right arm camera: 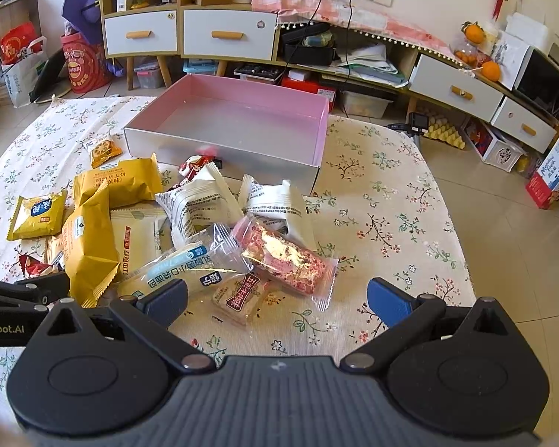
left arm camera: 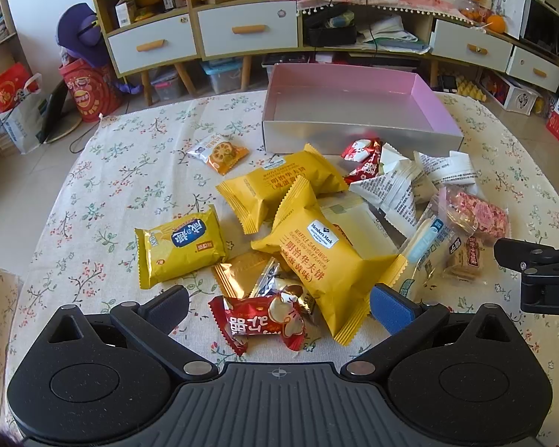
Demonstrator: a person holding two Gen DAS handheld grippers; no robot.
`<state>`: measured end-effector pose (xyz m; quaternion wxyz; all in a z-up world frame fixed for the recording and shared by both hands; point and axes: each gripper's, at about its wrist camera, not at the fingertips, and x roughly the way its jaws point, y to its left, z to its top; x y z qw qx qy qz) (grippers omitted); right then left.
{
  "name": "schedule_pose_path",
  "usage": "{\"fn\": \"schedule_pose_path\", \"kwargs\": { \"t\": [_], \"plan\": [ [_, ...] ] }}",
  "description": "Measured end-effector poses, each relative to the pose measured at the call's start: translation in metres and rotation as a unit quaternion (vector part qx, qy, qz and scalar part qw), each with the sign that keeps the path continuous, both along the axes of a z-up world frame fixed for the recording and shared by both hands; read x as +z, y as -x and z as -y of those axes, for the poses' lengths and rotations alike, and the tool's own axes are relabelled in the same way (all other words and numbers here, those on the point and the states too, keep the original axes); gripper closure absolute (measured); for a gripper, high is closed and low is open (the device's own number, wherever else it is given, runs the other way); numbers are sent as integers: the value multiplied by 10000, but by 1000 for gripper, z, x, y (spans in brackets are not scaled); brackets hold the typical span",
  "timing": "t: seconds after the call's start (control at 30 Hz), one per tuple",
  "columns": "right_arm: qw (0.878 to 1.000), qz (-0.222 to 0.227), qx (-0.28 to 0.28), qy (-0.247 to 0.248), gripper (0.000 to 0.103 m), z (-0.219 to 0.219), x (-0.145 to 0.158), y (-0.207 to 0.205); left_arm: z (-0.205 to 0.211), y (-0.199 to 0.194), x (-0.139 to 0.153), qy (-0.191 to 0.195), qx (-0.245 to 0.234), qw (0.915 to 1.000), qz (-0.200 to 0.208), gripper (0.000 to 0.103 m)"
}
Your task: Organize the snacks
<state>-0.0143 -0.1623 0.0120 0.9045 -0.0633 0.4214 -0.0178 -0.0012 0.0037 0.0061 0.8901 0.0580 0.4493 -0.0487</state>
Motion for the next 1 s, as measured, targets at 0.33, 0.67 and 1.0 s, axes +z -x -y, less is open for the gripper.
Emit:
{"fn": "schedule_pose_path", "kwargs": {
  "t": [0.33,0.67,1.0],
  "plan": [
    [10000,-14,4,20,0,0,-2,0,0,0,1,3,0,10000,4,0],
    [10000,-26,15,29,0,0,-3,0,0,0,0,3,2,10000,5,0],
    [10000,-42,24,42,0,-1,-4,0,0,0,0,2,8,10000,4,0]
  ]
}}
